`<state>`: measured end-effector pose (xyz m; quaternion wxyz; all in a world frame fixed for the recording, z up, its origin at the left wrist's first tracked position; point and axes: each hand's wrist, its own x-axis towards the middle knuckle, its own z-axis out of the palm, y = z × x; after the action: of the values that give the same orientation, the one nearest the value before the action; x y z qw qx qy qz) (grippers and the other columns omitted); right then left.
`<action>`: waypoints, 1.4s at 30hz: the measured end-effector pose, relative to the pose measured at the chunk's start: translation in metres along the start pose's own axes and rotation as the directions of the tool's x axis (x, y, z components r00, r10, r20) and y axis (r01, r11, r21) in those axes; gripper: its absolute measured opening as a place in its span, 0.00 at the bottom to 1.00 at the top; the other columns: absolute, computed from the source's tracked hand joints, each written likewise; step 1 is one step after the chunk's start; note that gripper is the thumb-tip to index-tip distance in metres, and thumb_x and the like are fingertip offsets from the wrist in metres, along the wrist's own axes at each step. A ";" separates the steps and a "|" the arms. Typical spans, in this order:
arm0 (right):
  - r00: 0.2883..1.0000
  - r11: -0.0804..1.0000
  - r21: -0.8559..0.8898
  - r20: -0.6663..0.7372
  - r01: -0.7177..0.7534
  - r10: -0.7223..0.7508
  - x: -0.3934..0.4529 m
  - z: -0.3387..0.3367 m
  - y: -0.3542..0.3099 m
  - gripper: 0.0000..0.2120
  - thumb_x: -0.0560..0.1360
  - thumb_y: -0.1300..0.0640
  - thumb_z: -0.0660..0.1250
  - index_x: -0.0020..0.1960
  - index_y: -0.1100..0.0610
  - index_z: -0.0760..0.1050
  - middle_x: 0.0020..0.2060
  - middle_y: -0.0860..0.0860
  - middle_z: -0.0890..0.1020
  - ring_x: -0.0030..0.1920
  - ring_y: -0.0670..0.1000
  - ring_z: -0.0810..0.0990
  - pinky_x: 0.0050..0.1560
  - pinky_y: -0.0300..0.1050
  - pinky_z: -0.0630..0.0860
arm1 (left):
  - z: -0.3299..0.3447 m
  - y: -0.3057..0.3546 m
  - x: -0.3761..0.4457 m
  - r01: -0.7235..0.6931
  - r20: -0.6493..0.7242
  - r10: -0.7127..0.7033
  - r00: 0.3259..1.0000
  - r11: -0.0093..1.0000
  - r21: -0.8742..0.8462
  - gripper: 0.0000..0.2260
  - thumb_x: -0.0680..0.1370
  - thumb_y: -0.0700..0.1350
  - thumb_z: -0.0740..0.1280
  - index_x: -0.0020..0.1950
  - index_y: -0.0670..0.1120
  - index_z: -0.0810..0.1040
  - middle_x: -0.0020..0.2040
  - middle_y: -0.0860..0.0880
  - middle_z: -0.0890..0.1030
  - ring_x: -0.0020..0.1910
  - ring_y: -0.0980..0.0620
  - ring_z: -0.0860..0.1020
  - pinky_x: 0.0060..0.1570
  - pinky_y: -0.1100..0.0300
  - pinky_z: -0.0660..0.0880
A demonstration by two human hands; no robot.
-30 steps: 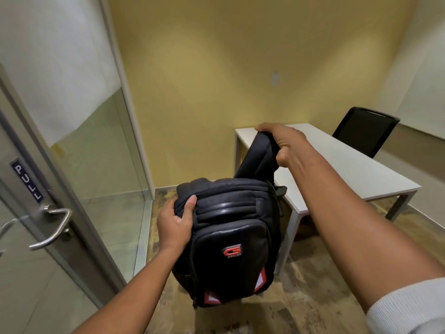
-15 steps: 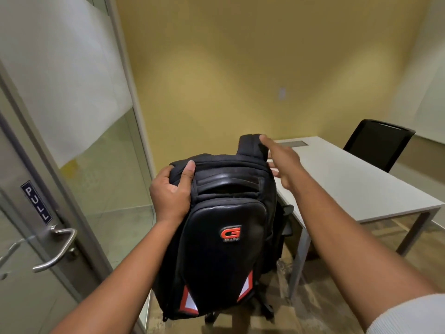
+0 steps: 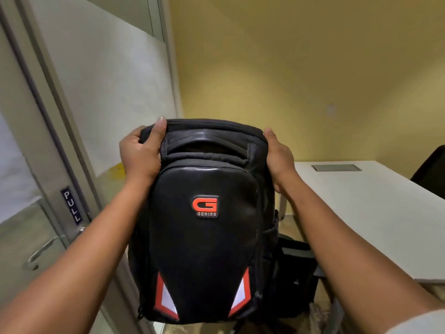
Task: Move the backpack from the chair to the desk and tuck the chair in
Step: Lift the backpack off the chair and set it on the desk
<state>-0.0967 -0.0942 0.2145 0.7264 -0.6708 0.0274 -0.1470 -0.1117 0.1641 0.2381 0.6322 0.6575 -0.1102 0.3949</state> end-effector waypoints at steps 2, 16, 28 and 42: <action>0.998 0.999 -0.006 -0.019 0.054 -0.054 0.010 0.011 -0.019 0.27 0.76 0.33 0.60 0.39 0.55 0.81 0.33 0.46 0.85 0.37 0.49 0.83 0.39 0.44 0.78 | -0.005 0.014 0.019 0.027 -0.002 -0.027 1.000 0.999 -0.036 0.22 0.72 0.61 0.72 0.35 0.43 0.78 0.36 0.45 0.75 0.37 0.50 0.71 0.40 0.55 0.68; 0.977 0.971 0.110 -0.002 0.212 -0.213 0.069 0.068 -0.111 0.21 0.74 0.34 0.60 0.39 0.53 0.70 0.33 0.49 0.74 0.35 0.51 0.72 0.38 0.47 0.70 | -0.007 0.072 0.114 -0.003 -0.033 0.002 0.999 0.999 -0.037 0.18 0.79 0.52 0.72 0.29 0.51 0.85 0.31 0.57 0.83 0.33 0.60 0.80 0.40 0.63 0.76; 0.959 0.967 0.021 -0.132 0.255 -0.250 0.145 0.110 -0.098 0.28 0.77 0.36 0.59 0.26 0.52 0.62 0.25 0.46 0.69 0.31 0.51 0.67 0.37 0.47 0.66 | 0.005 -0.002 0.185 0.065 -0.043 -0.066 0.997 0.997 -0.035 0.15 0.74 0.60 0.74 0.36 0.49 0.86 0.38 0.51 0.86 0.40 0.52 0.84 0.46 0.56 0.82; 0.886 0.956 -0.068 -0.362 0.286 -0.291 0.235 0.156 -0.057 0.24 0.77 0.40 0.59 0.29 0.52 0.62 0.29 0.49 0.70 0.34 0.53 0.68 0.38 0.49 0.66 | 0.041 -0.115 0.278 0.070 0.056 -0.065 0.996 0.995 -0.075 0.17 0.76 0.60 0.72 0.38 0.48 0.85 0.37 0.51 0.85 0.40 0.54 0.82 0.46 0.56 0.81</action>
<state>0.1552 -0.0056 0.3227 0.6740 -0.6325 0.0640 -0.3762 0.1625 0.2452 0.3402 0.6668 0.6463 -0.1201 0.3509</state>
